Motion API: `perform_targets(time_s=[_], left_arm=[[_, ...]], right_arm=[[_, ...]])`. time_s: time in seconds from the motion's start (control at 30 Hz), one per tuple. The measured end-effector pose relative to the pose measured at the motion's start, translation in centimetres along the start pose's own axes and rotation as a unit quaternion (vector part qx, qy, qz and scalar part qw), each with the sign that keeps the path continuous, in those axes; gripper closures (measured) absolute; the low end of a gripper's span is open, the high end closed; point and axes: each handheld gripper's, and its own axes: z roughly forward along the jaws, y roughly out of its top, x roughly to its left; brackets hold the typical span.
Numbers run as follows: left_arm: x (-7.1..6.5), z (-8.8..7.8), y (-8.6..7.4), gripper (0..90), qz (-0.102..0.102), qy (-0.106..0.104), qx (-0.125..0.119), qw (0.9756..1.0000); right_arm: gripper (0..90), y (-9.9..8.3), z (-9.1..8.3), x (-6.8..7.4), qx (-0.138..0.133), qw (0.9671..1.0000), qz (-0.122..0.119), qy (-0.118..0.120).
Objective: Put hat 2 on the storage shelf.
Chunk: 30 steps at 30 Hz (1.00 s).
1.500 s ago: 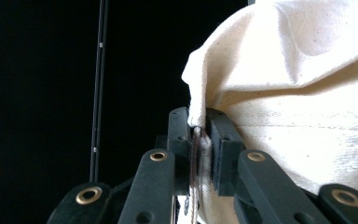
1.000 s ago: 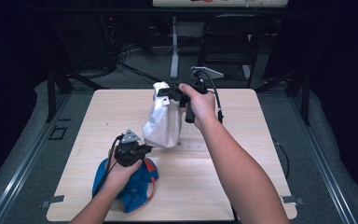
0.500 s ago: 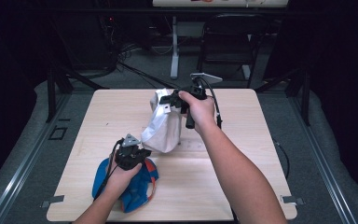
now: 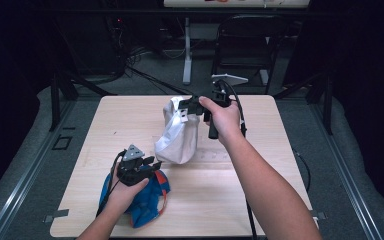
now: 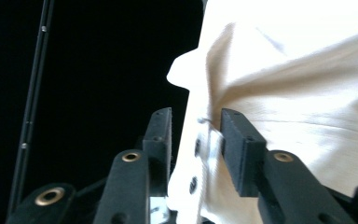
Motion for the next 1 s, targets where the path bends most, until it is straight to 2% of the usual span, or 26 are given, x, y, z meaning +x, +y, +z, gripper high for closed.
perform_targets(time_s=[0.17,0.23,0.33,0.5,0.57,0.77,0.9,1.0], left_arm=[[0.1,-1.0,-0.2,58.5,0.003,0.007,-0.004,1.0000],[0.3,-1.7,-0.4,57.9,0.008,0.010,0.003,0.9999],[0.5,-2.4,-0.8,57.5,0.007,0.023,-0.001,0.9997],[1.4,-4.0,-1.5,56.8,0.002,0.025,-0.002,0.9997],[1.6,-4.4,-1.8,56.5,-0.002,0.027,-0.002,0.9996],[2.7,-5.9,-3.3,55.8,-0.014,0.036,0.001,0.9993],[3.6,-6.6,-4.3,54.4,-0.026,0.042,0.003,0.9988],[4.4,-7.2,-5.0,53.5,-0.035,0.047,0.007,0.9983]], right_arm=[[63.3,-0.1,-1.1,0.0,-0.008,0.9997,-0.014,-0.018],[63.1,-0.2,-1.7,-0.1,-0.010,0.9995,-0.020,-0.022],[62.7,-0.6,-2.5,-0.4,-0.012,0.9991,-0.029,-0.028],[61.1,-1.5,-3.7,-1.4,-0.020,0.9987,-0.035,-0.033],[59.0,-1.9,-4.2,-1.8,-0.024,0.9986,-0.037,-0.029],[55.1,-3.9,-5.6,-3.1,-0.027,0.9969,-0.066,-0.034],[54.1,-5.6,-6.7,-4.5,-0.031,0.9966,-0.071,-0.028],[53.3,-6.8,-7.3,-5.7,-0.032,0.9952,-0.086,-0.037]])
